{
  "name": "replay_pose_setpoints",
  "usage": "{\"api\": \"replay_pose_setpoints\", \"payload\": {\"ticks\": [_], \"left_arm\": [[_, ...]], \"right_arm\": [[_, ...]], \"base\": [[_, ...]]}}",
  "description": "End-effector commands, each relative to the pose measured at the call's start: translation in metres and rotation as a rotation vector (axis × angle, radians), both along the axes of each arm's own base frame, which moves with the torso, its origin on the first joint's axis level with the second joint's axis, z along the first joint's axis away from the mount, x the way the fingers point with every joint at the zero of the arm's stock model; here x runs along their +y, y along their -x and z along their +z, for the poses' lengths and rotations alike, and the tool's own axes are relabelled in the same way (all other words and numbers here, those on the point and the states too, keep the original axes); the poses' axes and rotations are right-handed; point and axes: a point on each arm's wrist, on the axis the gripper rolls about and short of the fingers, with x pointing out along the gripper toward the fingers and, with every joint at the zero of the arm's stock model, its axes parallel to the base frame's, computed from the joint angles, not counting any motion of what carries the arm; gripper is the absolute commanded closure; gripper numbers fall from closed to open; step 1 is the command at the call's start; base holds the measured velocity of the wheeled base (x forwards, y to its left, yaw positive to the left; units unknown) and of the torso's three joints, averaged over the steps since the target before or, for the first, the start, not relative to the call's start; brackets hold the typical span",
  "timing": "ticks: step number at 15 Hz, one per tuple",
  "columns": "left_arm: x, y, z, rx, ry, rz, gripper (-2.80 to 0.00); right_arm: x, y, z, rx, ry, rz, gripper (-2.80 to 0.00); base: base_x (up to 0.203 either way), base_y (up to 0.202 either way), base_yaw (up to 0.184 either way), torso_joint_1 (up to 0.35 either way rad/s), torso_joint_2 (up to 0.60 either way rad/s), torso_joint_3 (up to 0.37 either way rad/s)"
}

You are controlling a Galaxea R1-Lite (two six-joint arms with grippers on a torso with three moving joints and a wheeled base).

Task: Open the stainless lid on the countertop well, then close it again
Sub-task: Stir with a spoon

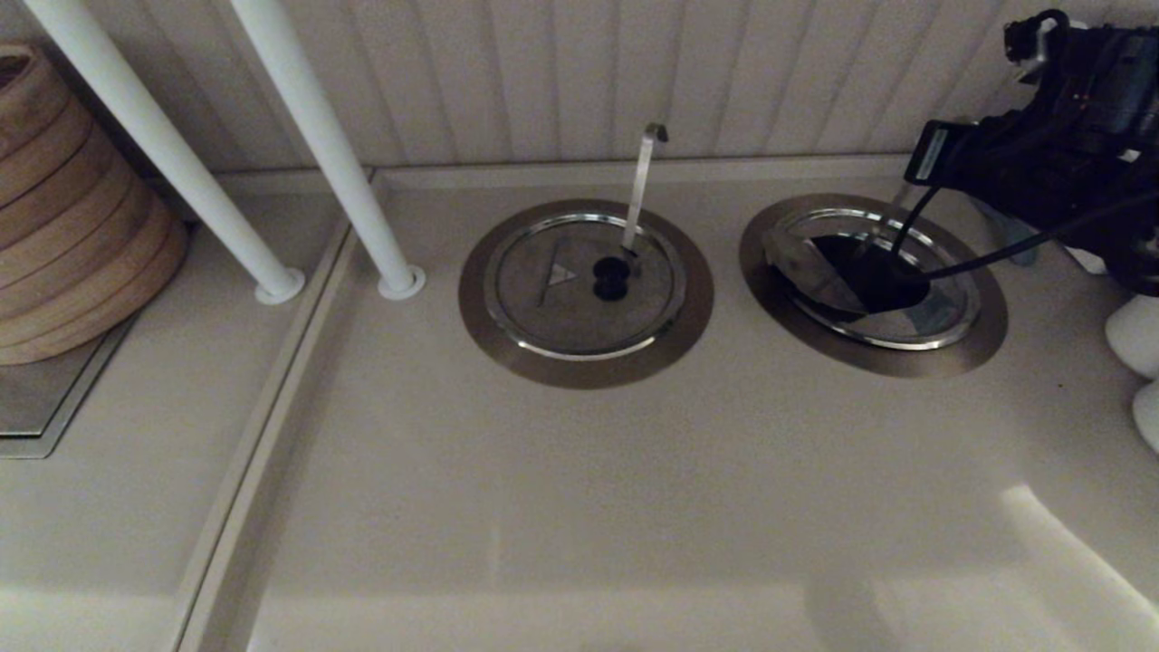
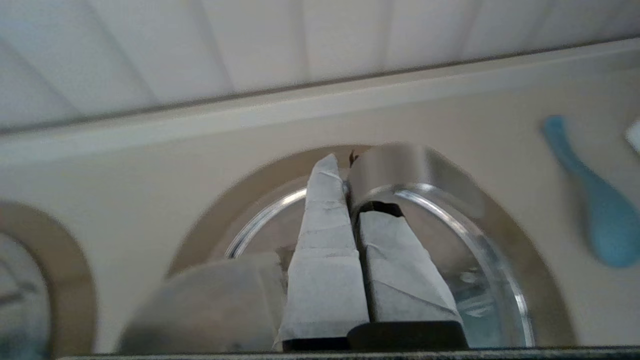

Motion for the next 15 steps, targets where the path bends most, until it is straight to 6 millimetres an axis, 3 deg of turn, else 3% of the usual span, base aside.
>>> {"api": "replay_pose_setpoints", "payload": {"ticks": [1,3,7,15], "left_arm": [[0.0,0.0,0.0,0.0,0.001,0.0,0.0],[0.0,0.0,0.0,-0.001,0.0,0.0,0.0],[0.0,0.0,0.0,0.0,0.001,0.0,0.0],[0.0,0.0,0.0,0.0,0.001,0.0,0.0]], "right_arm": [[-0.008,0.003,-0.002,0.035,0.031,-0.024,0.0],[-0.017,0.005,0.0,0.041,0.036,-0.03,0.0],[-0.017,-0.003,-0.008,0.057,0.033,-0.026,0.0],[-0.022,-0.028,-0.029,0.09,0.021,-0.041,0.0]], "base": [[0.0,0.0,0.0,0.0,0.0,0.0],[0.0,0.0,0.0,0.0,0.0,0.0],[0.0,0.0,0.0,0.0,0.0,0.0],[0.0,0.0,0.0,0.0,0.0,0.0]]}}
